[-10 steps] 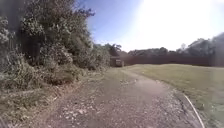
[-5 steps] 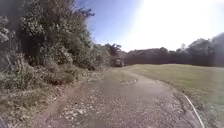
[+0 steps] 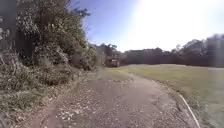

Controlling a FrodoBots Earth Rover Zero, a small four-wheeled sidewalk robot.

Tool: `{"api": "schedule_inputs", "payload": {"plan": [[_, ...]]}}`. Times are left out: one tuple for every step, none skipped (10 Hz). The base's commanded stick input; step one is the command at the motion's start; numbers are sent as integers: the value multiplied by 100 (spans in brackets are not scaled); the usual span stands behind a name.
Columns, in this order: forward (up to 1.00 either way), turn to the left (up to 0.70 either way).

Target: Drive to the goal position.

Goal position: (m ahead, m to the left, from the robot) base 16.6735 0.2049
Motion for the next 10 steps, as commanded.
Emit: {"api": "schedule_inputs", "payload": {"plan": [[0,-30],[0,-30],[0,-30],[0,-30],[0,-26],[0,-7],[0,0],[0,0],[0,0],[0,0]]}}
